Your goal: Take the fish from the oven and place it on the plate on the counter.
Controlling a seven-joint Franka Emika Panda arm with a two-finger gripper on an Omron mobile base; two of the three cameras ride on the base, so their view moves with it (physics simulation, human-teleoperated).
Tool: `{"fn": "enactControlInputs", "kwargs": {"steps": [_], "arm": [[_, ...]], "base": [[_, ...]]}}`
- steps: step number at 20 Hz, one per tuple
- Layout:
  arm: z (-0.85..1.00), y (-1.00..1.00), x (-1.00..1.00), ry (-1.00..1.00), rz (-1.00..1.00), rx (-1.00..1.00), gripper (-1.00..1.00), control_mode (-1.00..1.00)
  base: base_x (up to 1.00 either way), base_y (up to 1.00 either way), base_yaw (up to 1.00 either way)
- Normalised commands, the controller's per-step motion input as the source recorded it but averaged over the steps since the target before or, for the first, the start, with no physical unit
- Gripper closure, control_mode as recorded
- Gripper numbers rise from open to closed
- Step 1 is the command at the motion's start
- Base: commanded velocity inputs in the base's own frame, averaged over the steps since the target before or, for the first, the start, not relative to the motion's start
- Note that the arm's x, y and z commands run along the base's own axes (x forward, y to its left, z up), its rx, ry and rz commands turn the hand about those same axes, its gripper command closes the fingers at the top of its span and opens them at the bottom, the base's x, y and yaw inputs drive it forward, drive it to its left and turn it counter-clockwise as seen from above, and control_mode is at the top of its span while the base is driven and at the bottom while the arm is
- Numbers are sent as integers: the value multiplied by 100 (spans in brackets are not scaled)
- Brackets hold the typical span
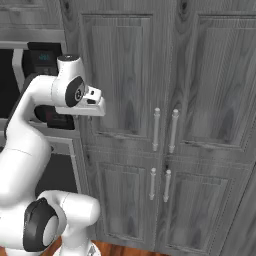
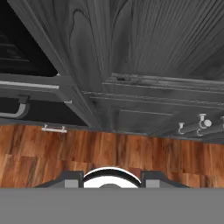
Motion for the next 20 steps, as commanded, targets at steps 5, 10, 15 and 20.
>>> {"fn": "enactControlInputs", "kwargs": {"steps": [5,10,15,20], "arm": [[0,59,-14,-12,16,-19,-100,-100],[0,93,-4,-4,39,-33,-100,-100],[-1,86,0,0,45,-31,-100,-100],[-16,65,21,4,45,-20,-100,-100]], "base": [[0,0,0],[0,0,0],[0,0,0],[0,0,0]]}}
